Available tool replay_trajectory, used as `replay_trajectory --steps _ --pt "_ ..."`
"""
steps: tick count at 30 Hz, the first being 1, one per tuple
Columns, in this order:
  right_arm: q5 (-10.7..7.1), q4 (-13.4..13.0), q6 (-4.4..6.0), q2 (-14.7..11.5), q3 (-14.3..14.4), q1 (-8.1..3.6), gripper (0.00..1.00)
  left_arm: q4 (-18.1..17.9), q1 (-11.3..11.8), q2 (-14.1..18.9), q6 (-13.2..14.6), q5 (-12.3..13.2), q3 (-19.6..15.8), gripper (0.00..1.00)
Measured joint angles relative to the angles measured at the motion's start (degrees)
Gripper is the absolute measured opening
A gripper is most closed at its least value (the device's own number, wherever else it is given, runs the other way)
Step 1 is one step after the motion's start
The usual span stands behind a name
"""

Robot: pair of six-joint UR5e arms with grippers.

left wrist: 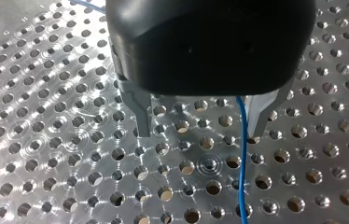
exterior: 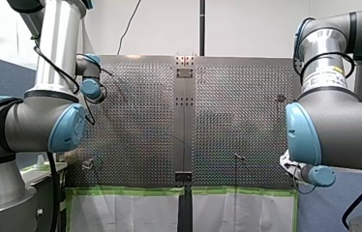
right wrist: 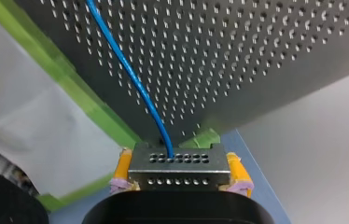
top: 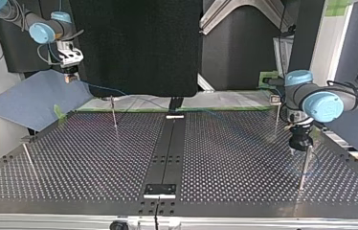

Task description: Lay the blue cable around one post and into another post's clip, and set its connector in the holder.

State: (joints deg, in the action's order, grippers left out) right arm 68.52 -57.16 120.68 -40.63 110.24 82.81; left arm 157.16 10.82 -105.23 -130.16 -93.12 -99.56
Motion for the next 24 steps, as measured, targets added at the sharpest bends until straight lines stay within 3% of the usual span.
replay_trajectory --steps 4,12,24 --pt "-2.24 -0.30 0.97 0.08 -0.01 0.03 0.00 0.00 -0.01 0.00 -0.01 0.00 0.00 1.00" --pt "-6.70 0.04 0.92 0.13 0.00 0.38 0.00 0.55 0.10 0.00 -2.41 0.08 0.00 1.00" --pt "-7.04 0.22 0.65 0.14 -0.02 1.14 0.00 0.20 0.67 0.00 -8.82 2.97 -0.10 1.00"
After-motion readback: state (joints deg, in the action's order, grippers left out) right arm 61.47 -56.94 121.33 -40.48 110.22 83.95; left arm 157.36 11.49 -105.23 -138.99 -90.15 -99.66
